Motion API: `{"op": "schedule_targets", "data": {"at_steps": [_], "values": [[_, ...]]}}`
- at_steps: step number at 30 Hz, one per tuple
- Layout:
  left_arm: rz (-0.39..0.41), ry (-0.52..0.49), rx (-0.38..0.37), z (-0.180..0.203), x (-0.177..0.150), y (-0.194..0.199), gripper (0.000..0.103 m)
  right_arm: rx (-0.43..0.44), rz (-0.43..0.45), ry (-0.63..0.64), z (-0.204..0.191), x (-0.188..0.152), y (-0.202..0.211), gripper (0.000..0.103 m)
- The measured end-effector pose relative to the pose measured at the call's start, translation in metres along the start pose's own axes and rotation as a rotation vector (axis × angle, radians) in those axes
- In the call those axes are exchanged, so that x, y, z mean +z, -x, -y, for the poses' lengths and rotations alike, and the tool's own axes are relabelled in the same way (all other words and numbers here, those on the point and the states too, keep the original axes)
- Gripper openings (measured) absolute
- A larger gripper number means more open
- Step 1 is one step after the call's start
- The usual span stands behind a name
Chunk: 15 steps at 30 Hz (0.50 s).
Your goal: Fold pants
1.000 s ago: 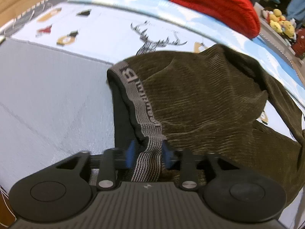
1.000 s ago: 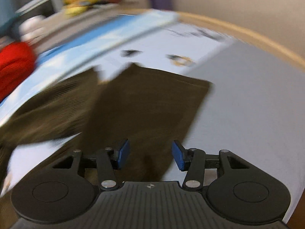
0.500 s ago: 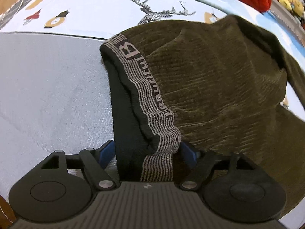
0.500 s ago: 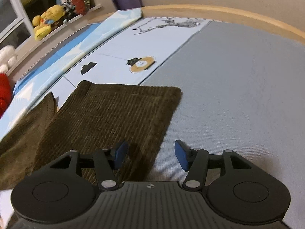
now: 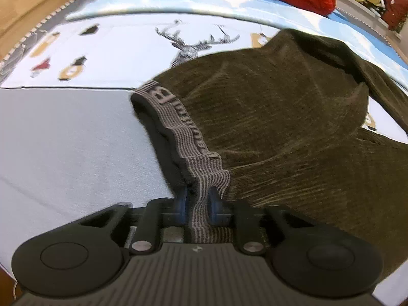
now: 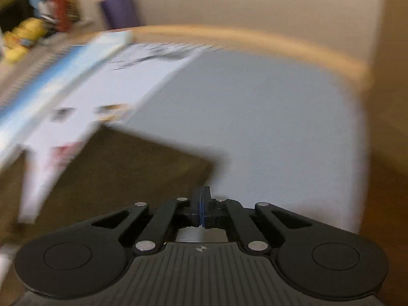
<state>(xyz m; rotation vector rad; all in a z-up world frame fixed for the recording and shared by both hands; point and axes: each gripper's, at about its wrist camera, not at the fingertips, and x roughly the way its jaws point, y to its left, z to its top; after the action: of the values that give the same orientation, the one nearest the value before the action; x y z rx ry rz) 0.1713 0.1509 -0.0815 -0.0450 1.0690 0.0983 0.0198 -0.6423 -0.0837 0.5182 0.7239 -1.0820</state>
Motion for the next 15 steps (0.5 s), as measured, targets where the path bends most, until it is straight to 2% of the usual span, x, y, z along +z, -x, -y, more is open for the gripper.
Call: {"op": "schedule_targets", "data": {"at_steps": [2,5,6,8,9,10,11,12,15], "values": [[0.002,0.021,-0.007,-0.002,-0.002,0.003,0.019,-0.011,-0.06,-0.072,0.032,-0.003,-0.002,0.0],[-0.026,0.1,-0.034,-0.011,-0.004,0.005,0.029,0.207,-0.165,-0.239,0.062,-0.01,-0.01,0.0],[-0.033,0.131,-0.05,-0.015,-0.005,0.005,0.036,0.277,-0.171,-0.261,0.063,-0.011,-0.01,0.004],[-0.043,0.185,-0.07,-0.023,-0.006,0.008,0.049,0.37,-0.156,-0.233,0.054,-0.008,-0.008,0.004],[-0.053,0.204,-0.079,-0.027,-0.005,0.008,0.059,0.402,-0.15,-0.2,0.046,-0.006,-0.008,0.009],[-0.068,0.223,-0.091,-0.03,-0.006,0.006,0.066,0.417,-0.147,-0.174,0.038,-0.005,-0.01,0.021],[-0.086,0.236,-0.098,-0.033,-0.007,0.003,0.068,0.42,-0.145,-0.162,0.031,-0.005,-0.013,0.029],[-0.103,0.244,-0.102,-0.034,-0.008,0.0,0.068,0.413,-0.146,-0.157,0.024,-0.005,-0.017,0.041],[-0.139,0.233,-0.095,-0.034,-0.009,-0.011,0.068,0.376,-0.182,-0.178,0.007,-0.003,-0.038,0.044]]}}
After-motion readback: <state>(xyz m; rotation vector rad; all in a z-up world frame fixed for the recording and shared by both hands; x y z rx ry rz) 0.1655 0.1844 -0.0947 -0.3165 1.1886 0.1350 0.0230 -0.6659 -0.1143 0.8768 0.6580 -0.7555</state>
